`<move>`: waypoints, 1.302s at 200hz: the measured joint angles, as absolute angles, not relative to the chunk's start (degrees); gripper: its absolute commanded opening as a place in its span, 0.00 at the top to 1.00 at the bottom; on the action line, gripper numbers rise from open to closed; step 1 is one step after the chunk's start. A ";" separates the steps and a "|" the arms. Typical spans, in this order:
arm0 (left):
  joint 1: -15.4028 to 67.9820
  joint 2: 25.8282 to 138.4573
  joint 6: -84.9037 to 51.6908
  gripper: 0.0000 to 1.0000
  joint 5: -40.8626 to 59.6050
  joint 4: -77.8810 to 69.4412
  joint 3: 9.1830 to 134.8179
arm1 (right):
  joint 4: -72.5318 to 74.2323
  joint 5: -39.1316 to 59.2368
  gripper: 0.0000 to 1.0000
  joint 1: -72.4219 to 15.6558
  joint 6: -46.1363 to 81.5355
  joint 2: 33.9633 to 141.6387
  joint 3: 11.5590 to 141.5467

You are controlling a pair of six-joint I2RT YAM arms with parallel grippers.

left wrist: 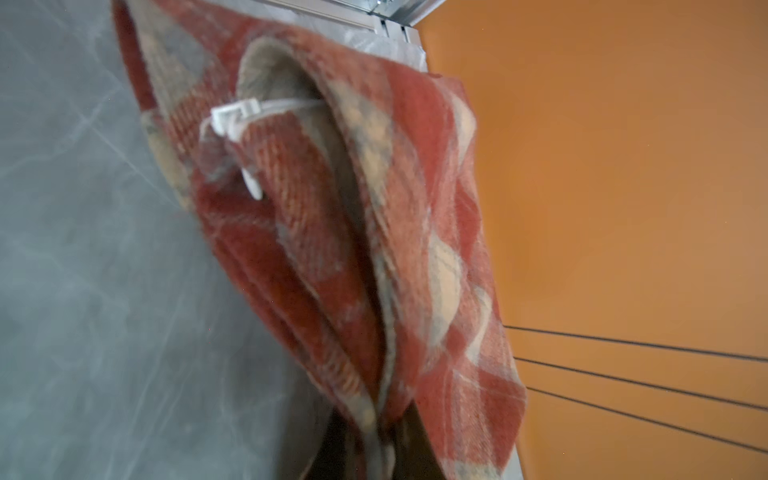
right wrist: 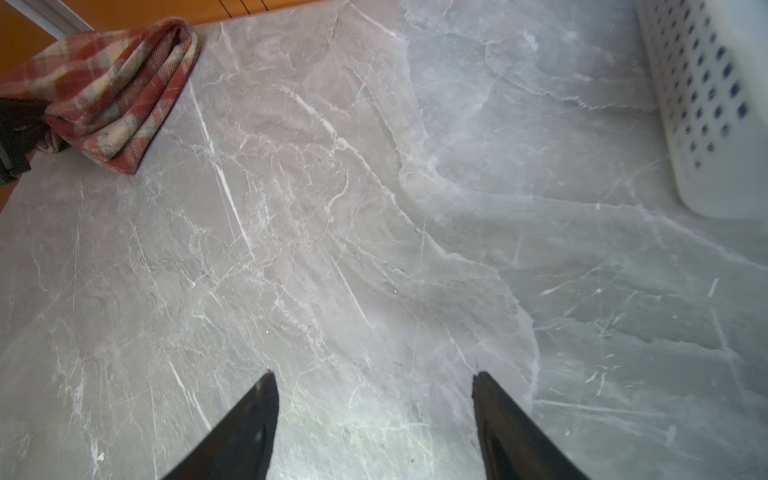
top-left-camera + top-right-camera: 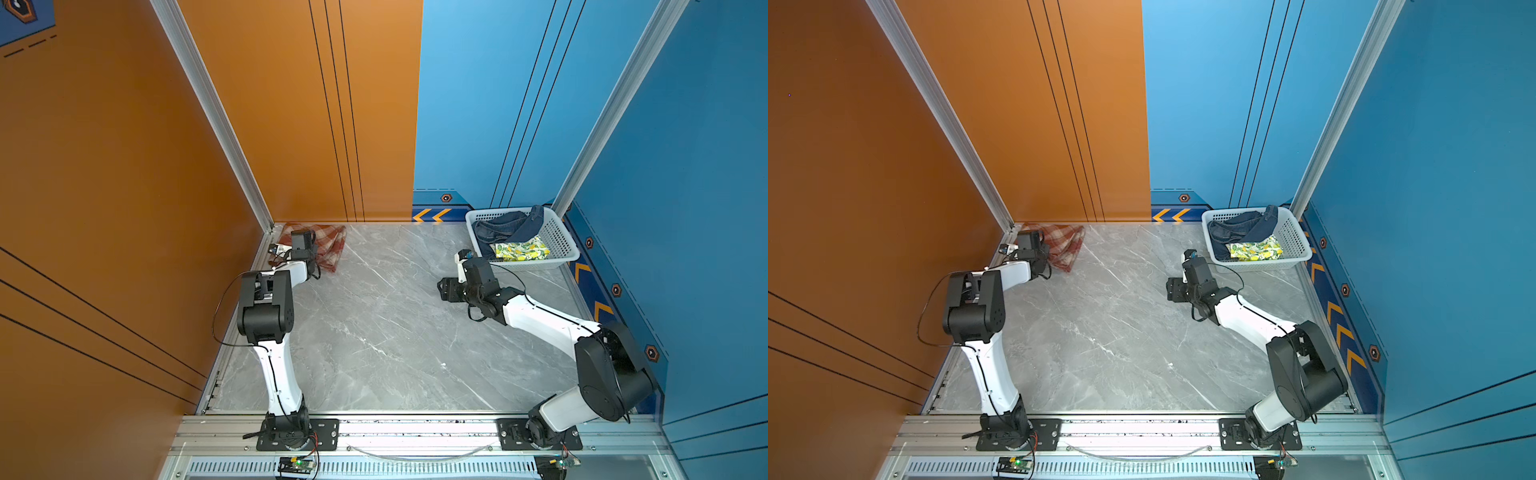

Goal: Fold and stack the skirts
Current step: 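Place the plaid skirt in the far corner with left gripper while right reaches basket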

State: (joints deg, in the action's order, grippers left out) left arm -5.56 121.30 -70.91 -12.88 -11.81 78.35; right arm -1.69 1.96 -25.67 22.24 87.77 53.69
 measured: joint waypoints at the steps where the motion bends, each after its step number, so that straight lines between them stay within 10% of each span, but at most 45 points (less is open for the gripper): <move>1: -5.69 121.56 -70.91 1.00 -12.86 -11.77 78.56 | -1.69 1.96 0.26 -25.52 22.24 87.77 53.76; 10: -6.31 122.65 -70.98 0.99 -12.58 -11.22 79.68 | -1.72 2.00 0.26 -24.05 22.24 87.77 54.48; 51: -7.51 123.42 -68.86 0.26 -10.13 -9.19 81.12 | -3.29 -0.82 0.25 -16.62 21.89 87.66 58.94; 79: -7.09 121.86 -65.58 0.00 -7.88 -6.76 80.18 | -5.21 -3.86 0.22 -10.22 24.01 88.51 64.62; 218: 7.22 90.76 -40.10 0.02 -6.55 5.52 59.86 | -17.17 -0.95 0.15 -4.10 30.74 126.34 109.69; 239: 9.89 86.41 -37.04 0.02 -7.09 10.22 60.05 | -17.17 0.10 0.33 -4.05 33.32 130.74 113.75; 260: 11.79 83.55 -33.82 0.02 -6.96 15.88 61.63 | -16.95 0.99 0.71 -3.92 35.05 133.45 115.81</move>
